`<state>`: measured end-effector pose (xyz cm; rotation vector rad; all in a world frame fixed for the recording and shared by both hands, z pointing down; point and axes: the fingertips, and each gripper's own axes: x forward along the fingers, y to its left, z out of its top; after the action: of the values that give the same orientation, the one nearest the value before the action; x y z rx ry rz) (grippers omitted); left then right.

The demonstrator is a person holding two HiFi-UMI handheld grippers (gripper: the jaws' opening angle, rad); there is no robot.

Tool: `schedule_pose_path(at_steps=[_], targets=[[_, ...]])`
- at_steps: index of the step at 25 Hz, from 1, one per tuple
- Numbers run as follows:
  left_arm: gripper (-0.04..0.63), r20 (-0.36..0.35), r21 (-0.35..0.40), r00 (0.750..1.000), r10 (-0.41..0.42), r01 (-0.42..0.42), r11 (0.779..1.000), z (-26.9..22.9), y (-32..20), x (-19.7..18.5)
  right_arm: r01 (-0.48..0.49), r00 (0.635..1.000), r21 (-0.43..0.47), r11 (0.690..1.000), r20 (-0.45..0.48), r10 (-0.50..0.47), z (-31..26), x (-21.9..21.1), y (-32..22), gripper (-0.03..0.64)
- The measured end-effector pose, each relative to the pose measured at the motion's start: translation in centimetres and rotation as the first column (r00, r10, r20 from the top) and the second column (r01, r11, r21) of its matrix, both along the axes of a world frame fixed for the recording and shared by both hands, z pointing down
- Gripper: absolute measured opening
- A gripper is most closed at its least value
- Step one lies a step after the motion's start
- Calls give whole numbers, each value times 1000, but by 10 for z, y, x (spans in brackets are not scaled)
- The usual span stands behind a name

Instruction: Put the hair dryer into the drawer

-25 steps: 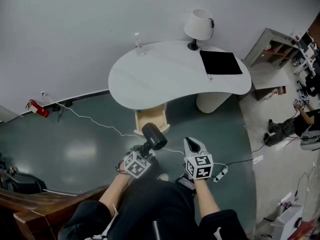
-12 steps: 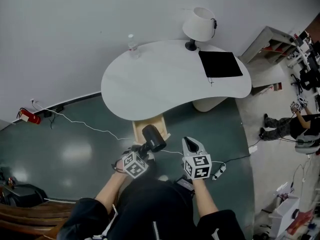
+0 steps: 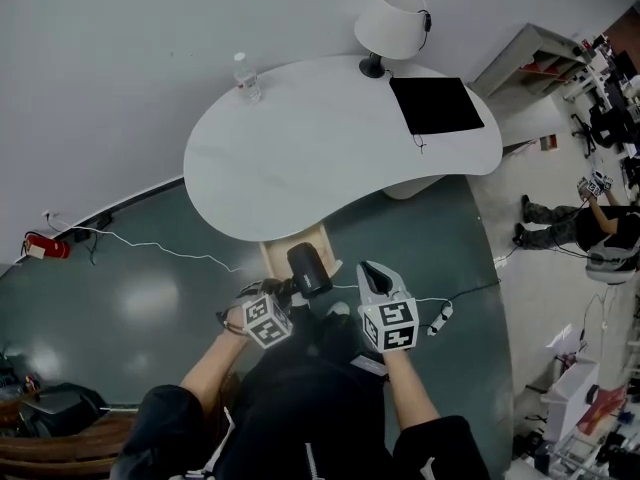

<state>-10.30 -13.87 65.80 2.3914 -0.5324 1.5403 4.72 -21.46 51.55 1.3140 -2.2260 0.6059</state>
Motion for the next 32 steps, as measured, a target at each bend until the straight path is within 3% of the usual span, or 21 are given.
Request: schedule_pose_path(at_steps=[14, 32], targets=[[181, 82, -26, 989, 126, -124, 992, 43, -21, 4, 6, 1000, -84, 996, 25, -4, 37, -1, 5, 6], [181, 181, -87, 969, 169, -155, 984, 95, -38, 7, -5, 998, -166, 986, 67, 16, 73, 12, 14, 6]])
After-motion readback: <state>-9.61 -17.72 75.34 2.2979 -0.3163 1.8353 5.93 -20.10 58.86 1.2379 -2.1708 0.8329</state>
